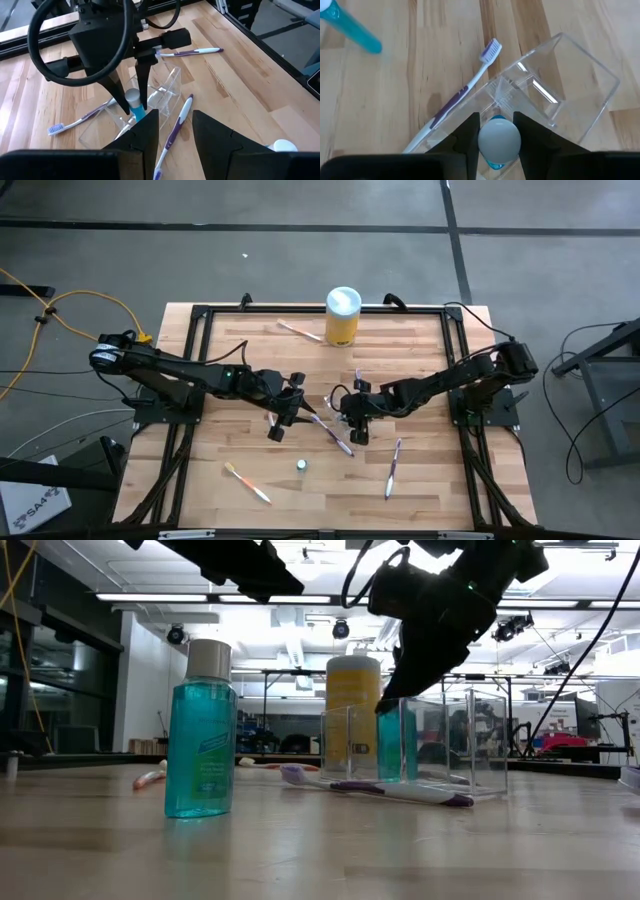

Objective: Pick & Place toothbrushing station
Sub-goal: Put the top mouthwash into the transparent organizer

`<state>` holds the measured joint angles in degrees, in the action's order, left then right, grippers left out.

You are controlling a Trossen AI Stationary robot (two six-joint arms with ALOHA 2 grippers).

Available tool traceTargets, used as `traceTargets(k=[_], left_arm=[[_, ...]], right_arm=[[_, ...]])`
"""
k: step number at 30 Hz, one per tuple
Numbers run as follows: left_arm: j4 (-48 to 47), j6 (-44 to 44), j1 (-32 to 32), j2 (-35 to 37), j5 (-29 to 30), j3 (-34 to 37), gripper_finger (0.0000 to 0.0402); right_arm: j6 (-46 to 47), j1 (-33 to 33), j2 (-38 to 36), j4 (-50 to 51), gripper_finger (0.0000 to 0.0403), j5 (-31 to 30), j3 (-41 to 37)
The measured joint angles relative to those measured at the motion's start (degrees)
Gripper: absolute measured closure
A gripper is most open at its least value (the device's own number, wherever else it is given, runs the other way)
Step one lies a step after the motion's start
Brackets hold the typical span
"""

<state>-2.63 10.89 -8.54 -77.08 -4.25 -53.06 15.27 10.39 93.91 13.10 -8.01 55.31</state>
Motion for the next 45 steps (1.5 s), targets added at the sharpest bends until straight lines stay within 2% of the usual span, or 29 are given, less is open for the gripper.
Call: traceTargets(k=[4,14,21,25,45], left_arm=[[0.0,-0.2,0.0,0.0,0.0,0.0,0.0289],[0.0,-0.2,0.0,0.0,-0.3,0.0,0.0289],[0.0,-0.2,0.0,0.0,-0.8,0.0,0.0289],[0.0,-0.2,0.0,0.0,-0.8,0.0,0.0289],[0.0,-0.3,0.0,0.0,-0.7,0.0,0.0289]], right_arm=[[0.0,0.0,0.0,0.0,0.0275,-0.4,0.0],[-0.5,0.0,0.0,0.0,0.0304,0.7,0.0],[-0.5,0.0,0.0,0.1,0.0261,0.8,0.0],[-0.5,0.0,0.0,0.1,0.0253,0.8,0.0],[-3.3,-0.2,0.0,-0.4,0.0259,0.6,0.6]])
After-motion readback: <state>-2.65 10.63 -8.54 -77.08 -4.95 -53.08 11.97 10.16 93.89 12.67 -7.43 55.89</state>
